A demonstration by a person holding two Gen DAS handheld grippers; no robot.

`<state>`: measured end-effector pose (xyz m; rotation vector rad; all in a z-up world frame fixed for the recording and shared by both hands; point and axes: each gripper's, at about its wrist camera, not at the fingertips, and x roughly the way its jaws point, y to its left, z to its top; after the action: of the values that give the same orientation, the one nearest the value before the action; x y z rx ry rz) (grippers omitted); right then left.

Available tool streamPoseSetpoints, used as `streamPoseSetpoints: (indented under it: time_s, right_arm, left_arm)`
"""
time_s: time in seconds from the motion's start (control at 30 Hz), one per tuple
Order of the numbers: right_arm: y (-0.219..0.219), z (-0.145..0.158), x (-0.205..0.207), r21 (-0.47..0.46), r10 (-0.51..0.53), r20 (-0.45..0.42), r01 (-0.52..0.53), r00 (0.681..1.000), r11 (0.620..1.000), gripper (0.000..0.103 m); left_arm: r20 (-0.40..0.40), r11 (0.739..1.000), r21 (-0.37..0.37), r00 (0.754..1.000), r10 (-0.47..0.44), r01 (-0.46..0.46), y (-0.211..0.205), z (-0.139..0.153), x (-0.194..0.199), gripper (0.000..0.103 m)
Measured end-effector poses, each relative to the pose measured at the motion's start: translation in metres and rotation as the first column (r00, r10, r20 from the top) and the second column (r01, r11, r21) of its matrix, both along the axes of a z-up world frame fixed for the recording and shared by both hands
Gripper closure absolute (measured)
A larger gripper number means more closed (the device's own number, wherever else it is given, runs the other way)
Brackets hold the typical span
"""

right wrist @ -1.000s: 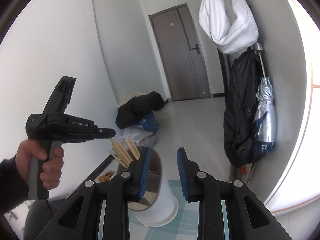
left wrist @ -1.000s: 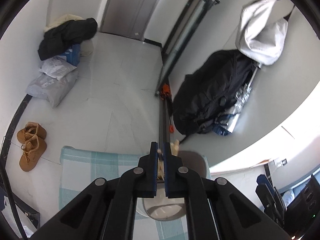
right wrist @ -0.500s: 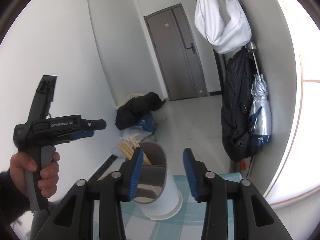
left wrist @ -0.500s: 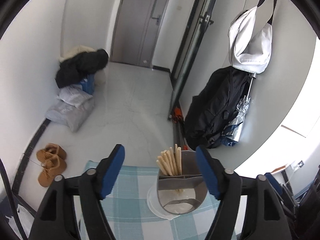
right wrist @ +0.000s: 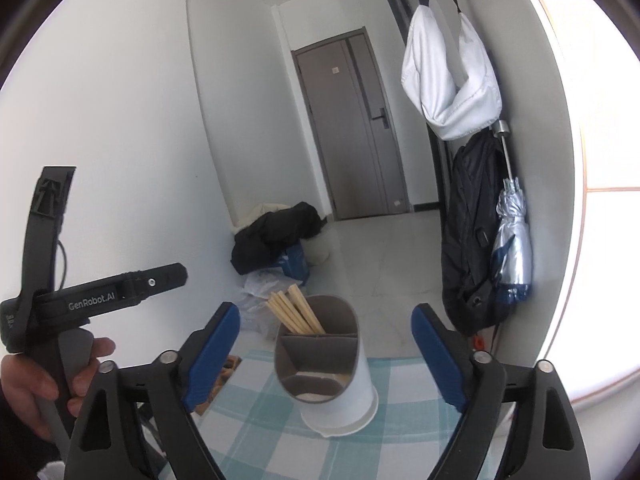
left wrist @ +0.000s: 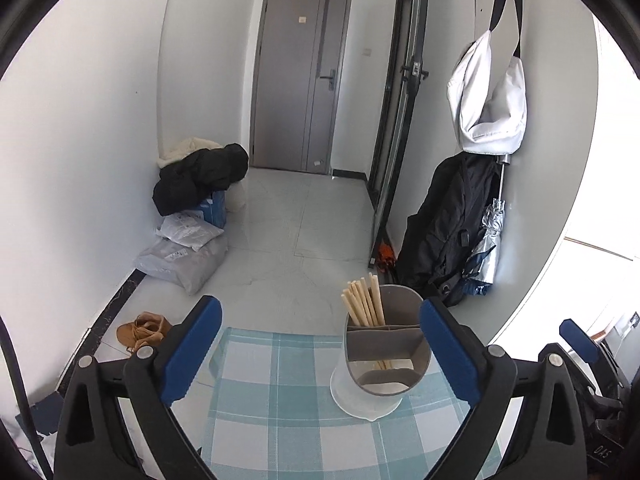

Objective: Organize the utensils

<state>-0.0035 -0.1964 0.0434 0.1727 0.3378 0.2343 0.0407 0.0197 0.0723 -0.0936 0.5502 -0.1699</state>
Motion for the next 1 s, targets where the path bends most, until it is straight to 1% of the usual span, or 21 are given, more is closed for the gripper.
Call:
streamPoseSetpoints:
  time_s: [0.07, 0.17, 0.37, 0.53, 0.8, 1.0]
  right_arm:
    - [0.001, -0.001, -0.005, -0.008, -0.014, 0.012, 0.014, 1.000, 1.000, 0.003]
    - [0.002, -0.003, -0.009, -0.015, -0.028, 0.010, 0.028, 1.000, 0.999, 0.003]
    - [0.004, -0.005, -0.016, -0.030, -0.034, 0.020, 0.035, 0.999, 0.999, 0.003]
    - [0.005, -0.007, -0.017, -0.025, -0.039, 0.019, 0.040, 0.999, 0.999, 0.002]
    - [0.011, -0.006, -0.023, -0.044, -0.032, 0.028, 0.033, 0.999, 0.998, 0.001]
    - [0.011, -0.006, -0.023, -0.046, -0.031, 0.031, 0.032, 0.999, 0.998, 0.000]
  left_arm:
    - [0.009, 1.000, 0.006, 1.000, 0.020, -0.020, 0.002, -0.001, -0.006, 0.003]
    - [0.028, 0.999, 0.015, 0.998, 0.049, -0.049, 0.006, -0.002, -0.014, 0.002]
    - [0.023, 0.999, 0.011, 0.999, 0.042, -0.042, 0.011, -0.004, -0.021, 0.002]
    - [0.001, 0.999, 0.011, 0.999, 0.034, -0.034, 0.010, -0.006, -0.024, 0.002]
    - [-0.006, 0.998, 0.002, 0.998, 0.064, -0.064, 0.014, -0.008, -0.028, 0.002]
    - [-0.007, 0.998, 0.001, 0.998, 0.060, -0.060, 0.014, -0.007, -0.028, 0.002]
